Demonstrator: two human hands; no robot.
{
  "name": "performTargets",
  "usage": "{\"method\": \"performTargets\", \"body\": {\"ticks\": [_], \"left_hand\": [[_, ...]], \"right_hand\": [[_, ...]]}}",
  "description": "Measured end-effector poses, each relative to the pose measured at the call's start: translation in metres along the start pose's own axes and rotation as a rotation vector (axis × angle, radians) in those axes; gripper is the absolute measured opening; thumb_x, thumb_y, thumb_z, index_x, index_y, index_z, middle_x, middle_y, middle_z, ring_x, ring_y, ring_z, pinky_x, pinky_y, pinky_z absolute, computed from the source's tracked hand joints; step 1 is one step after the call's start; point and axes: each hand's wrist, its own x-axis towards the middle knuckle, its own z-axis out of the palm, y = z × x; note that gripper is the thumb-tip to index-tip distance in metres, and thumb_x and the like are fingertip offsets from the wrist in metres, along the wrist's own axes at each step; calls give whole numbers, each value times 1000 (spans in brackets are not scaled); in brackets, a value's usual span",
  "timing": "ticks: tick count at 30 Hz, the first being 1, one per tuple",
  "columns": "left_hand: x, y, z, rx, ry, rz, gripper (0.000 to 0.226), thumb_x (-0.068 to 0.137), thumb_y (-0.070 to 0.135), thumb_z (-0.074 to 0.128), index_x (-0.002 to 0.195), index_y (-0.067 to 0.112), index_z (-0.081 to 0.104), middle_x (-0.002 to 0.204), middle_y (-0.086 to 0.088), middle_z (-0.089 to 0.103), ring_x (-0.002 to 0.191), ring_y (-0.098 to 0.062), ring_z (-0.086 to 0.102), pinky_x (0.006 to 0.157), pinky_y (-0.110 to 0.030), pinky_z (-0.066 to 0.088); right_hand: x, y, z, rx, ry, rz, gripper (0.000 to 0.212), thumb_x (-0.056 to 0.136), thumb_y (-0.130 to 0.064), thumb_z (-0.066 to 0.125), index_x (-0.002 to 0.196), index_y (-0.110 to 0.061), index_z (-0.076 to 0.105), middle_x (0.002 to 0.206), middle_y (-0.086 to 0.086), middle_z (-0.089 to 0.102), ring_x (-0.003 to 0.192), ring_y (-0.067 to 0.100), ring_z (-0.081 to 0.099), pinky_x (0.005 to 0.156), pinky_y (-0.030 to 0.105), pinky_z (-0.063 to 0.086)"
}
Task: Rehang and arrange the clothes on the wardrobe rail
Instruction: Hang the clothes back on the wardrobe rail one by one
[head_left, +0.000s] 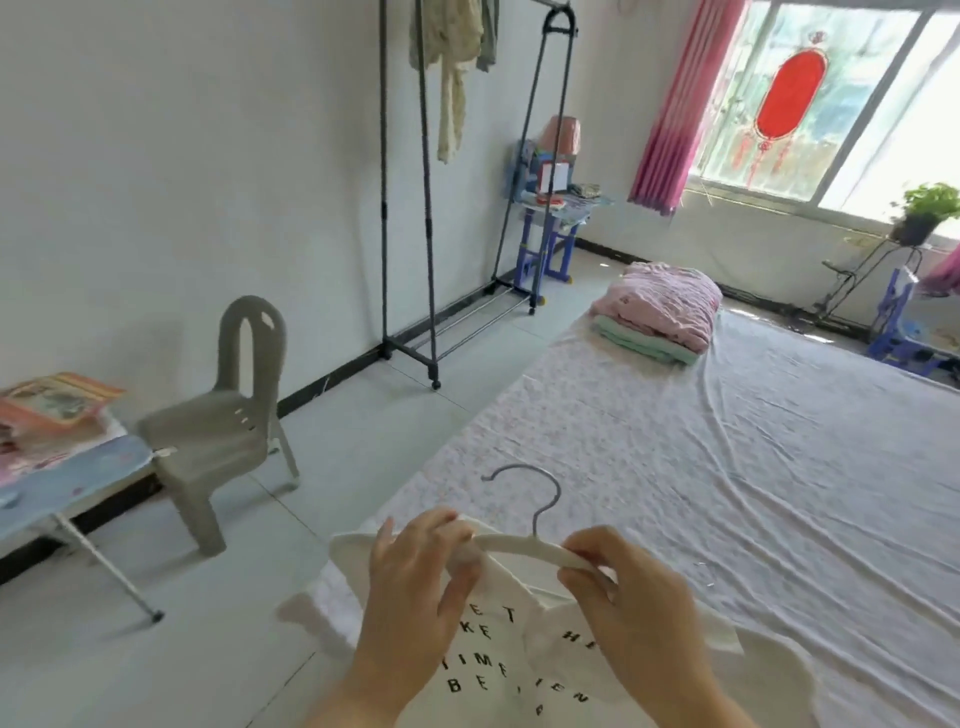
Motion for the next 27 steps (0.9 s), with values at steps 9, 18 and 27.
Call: {"method": "performTargets", "body": {"ticks": [9,18,27], "left_hand": [[-43,-52,-229,260,314,-137,16,82,37,50,97,33,55,82,18,64,74,1,53,69,-23,40],[-111,-97,-389,534,621,-417,28,73,24,65,99,33,60,79,21,66,70,6,61,63,-28,53],[-200,-77,-496,893,853,-800,35,83,43,43,110,31,62,92,26,58,77,13,54,75,-17,47]], "right_hand": [[11,-199,77,191,-179,-346,31,84,-24,65,83,-50,48,77,-28,61,80,-13,53,65,5,38],[36,-342,202,72,-163,-1097,39,81,-39,42,120,-37,48,70,-12,57,68,7,53,45,14,39],[-10,-510,309,494,-371,-1510,39,85,-31,44,123,-35,50,73,-8,55,51,11,52,29,24,39]]}}
